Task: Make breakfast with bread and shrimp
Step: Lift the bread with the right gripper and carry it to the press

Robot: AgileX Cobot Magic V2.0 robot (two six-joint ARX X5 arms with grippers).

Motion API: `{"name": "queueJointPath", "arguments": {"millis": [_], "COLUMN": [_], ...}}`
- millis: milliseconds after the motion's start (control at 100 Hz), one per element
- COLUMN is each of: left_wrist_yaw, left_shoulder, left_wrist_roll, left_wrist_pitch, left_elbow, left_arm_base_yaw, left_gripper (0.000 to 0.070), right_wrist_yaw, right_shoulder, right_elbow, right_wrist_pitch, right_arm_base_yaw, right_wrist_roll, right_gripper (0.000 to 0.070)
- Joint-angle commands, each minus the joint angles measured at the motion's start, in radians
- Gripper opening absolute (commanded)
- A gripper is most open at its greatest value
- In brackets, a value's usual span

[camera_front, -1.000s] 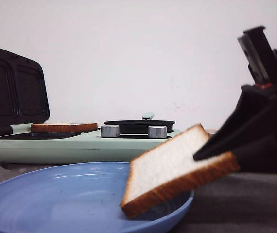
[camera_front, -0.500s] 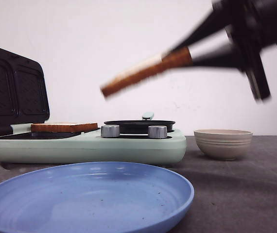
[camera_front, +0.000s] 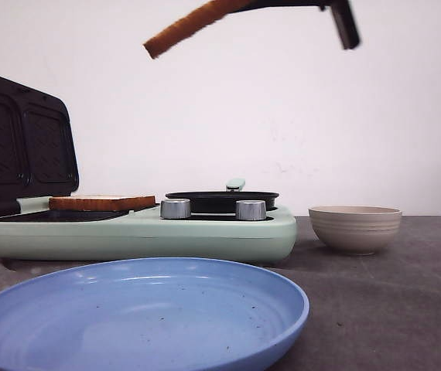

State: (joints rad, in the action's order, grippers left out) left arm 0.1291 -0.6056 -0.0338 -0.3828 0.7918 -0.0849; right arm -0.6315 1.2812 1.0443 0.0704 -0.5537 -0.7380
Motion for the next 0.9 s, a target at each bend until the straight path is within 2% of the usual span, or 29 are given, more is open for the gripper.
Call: {"name": "queueJointPath", "arguments": {"millis": [0,550,890], "left_wrist_yaw": [-0.001,0.001,0.001], "left_shoulder": [-0.002,-0.001,-0.001], "left_wrist_roll": [0.015,0.028,0.034], "left_wrist_pitch": [0.014,0.013,0.014], "left_elbow": [0.005,0.005,0.005], "left_arm_base_yaw": [0.012,0.033,0.033], "left_gripper": [0.0505,0.0505,0.0505], "right_wrist_yaw": [-0.005,0.015,0.064], "right_shoulder": [0.053,0.485,0.700], "right_elbow": [0.061,0.373,0.550], "right_wrist_pitch": [-0.009,-0.018,-0.018], "right_arm_base_yaw": [-0.022,-0.158,-0.200], "right_wrist_roll": [0.027,0.038,-0.007], "right_gripper": [0.0000,0.0000,0.0000]}}
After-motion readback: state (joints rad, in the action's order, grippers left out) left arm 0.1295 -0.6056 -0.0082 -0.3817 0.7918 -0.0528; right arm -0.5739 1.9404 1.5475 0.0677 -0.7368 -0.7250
